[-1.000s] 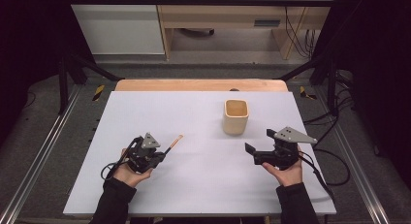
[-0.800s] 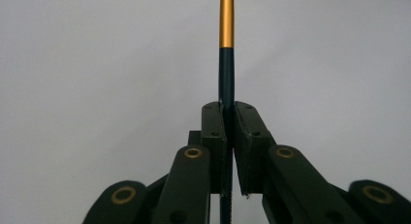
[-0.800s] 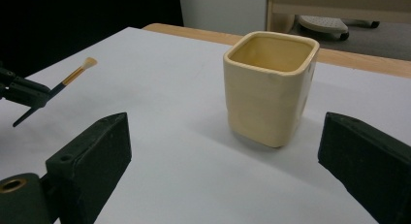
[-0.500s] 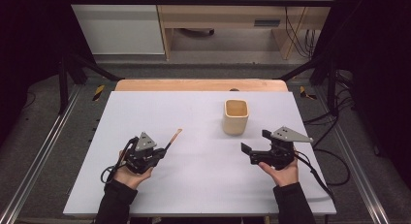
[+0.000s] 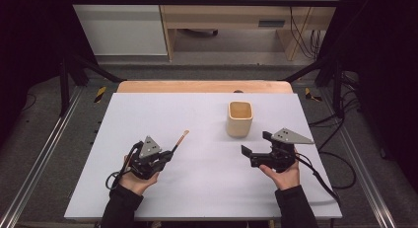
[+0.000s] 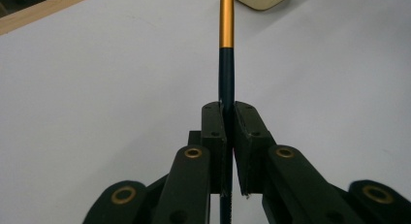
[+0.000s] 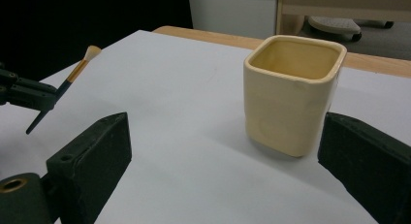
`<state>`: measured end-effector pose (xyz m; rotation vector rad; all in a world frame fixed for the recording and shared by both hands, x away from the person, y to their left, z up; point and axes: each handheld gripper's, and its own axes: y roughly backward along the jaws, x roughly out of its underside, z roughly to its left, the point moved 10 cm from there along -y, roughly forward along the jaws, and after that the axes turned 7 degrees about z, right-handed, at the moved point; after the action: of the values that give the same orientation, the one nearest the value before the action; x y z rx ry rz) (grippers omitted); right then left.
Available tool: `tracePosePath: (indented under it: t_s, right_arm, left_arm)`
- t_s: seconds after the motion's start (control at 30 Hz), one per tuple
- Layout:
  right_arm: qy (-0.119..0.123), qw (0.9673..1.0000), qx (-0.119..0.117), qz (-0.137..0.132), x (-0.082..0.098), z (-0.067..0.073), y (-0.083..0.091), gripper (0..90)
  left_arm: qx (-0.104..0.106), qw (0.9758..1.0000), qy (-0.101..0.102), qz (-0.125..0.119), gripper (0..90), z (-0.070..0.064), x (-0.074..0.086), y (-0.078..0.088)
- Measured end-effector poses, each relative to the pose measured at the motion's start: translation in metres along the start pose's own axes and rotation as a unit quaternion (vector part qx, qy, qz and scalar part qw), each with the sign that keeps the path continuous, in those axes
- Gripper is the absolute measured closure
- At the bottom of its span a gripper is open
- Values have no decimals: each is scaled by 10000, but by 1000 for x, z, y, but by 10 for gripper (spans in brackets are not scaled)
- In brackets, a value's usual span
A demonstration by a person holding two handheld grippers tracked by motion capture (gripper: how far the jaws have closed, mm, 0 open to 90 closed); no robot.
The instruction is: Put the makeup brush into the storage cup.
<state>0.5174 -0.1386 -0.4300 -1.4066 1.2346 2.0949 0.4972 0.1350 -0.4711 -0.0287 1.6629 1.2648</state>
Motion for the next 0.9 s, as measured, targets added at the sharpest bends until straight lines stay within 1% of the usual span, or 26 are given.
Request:
tracePosePath:
  t_s: [0.07,0.27,0.3,0.37,0.53,0.67,0.8,0.9]
  right_arm:
    - [-8,10000,-24,-39,-2,2,-1,57]
    - [28,10000,-39,-22,-5,6,-3,55]
    - [17,10000,-30,-42,-6,6,-4,59]
    - [-27,9999,-84,-63,-8,9,-5,65]
    - [-15,9999,-111,-107,-14,13,-8,63]
    - [-66,9996,-196,-203,-21,18,-9,66]
    - [-68,9995,-236,-217,-25,22,-14,70]
    - [-111,9992,-294,-257,-29,25,-16,74]
  left_arm:
    - [14,10000,14,-56,830,-2,-2,1]
    - [-25,9997,71,-249,829,-6,-9,8]
    - [-24,9996,76,-265,830,-6,-10,10]
    - [-50,9994,103,-332,830,-6,-12,11]
    - [-93,9990,117,-414,830,-7,-17,14]
    - [-144,9986,105,-501,830,-6,-24,16]
    - [-130,9980,153,-606,830,-5,-32,19]
    - [-107,9979,164,-611,829,-7,-35,16]
